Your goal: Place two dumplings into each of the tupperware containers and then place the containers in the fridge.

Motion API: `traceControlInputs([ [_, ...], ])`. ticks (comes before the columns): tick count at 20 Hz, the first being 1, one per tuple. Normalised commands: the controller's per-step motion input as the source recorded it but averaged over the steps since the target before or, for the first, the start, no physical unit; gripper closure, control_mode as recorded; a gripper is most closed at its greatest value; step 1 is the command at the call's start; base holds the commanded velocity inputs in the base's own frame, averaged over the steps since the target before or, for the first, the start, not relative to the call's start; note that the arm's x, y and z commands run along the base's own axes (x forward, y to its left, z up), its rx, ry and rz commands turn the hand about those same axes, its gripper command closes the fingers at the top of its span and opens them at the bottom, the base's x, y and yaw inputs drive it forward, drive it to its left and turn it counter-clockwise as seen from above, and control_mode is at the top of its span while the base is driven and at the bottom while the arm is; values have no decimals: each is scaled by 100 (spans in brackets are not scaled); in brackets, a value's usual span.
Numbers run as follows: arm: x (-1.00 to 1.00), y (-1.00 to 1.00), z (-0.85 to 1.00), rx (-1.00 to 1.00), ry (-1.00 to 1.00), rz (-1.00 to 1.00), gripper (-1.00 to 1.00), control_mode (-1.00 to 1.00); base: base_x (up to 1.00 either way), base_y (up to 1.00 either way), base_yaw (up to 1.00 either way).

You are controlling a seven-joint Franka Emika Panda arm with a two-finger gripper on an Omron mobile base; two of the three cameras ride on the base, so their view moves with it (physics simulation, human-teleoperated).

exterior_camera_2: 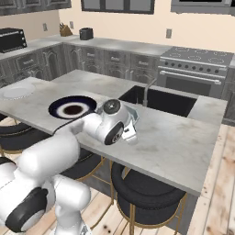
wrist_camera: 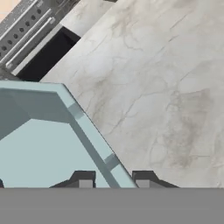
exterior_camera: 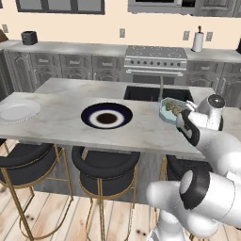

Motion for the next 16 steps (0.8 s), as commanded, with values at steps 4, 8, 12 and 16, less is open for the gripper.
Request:
traceControlInputs([
  [4,-100,6,43,0,0,1,100,-100,0,0,0],
  [8,-100,16,42,-1,0,6,100,-100,0,0,0],
  [12,-100,63,19,-37,10,22,100,-100,0,0,0],
  [16,-99,85,7,-34,11,20,100,-100,0,0,0],
])
